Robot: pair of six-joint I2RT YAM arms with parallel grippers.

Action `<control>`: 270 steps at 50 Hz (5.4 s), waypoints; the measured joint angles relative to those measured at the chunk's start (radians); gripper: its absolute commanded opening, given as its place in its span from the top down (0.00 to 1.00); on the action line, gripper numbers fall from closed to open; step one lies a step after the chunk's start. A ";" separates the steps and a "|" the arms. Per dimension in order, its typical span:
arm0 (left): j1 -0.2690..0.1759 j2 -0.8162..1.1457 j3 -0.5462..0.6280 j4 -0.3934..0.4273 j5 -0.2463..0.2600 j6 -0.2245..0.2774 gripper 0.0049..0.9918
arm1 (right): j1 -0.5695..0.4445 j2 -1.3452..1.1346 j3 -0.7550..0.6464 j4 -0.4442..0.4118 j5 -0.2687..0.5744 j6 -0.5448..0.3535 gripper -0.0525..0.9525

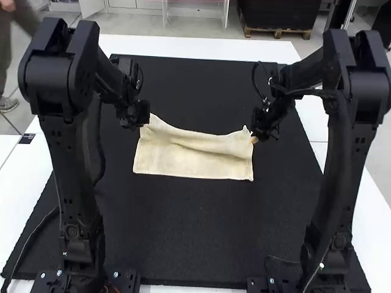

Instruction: Fold the towel.

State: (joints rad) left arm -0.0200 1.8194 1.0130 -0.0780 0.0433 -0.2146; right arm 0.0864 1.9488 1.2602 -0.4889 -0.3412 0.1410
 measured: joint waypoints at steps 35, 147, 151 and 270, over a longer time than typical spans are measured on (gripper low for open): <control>-0.007 -0.223 -0.217 -0.029 -0.070 0.056 0.98 | 0.000 -0.167 -0.143 0.005 -0.004 0.021 0.96; -0.010 -0.453 -0.473 -0.037 -0.159 0.177 0.02 | 0.002 -0.183 -0.441 0.278 -0.112 0.076 0.20; -0.002 -0.453 -0.473 -0.039 -0.159 0.177 0.02 | -0.003 -0.173 -0.438 0.278 -0.112 0.075 0.30; -0.110 -0.498 -0.555 0.151 -0.121 0.245 0.04 | 0.136 -0.344 -0.419 0.243 -0.137 0.104 0.97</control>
State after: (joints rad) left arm -0.1299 1.3212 0.4580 0.0734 -0.0776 0.0299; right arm 0.2222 1.6043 0.8410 -0.2459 -0.4782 0.2447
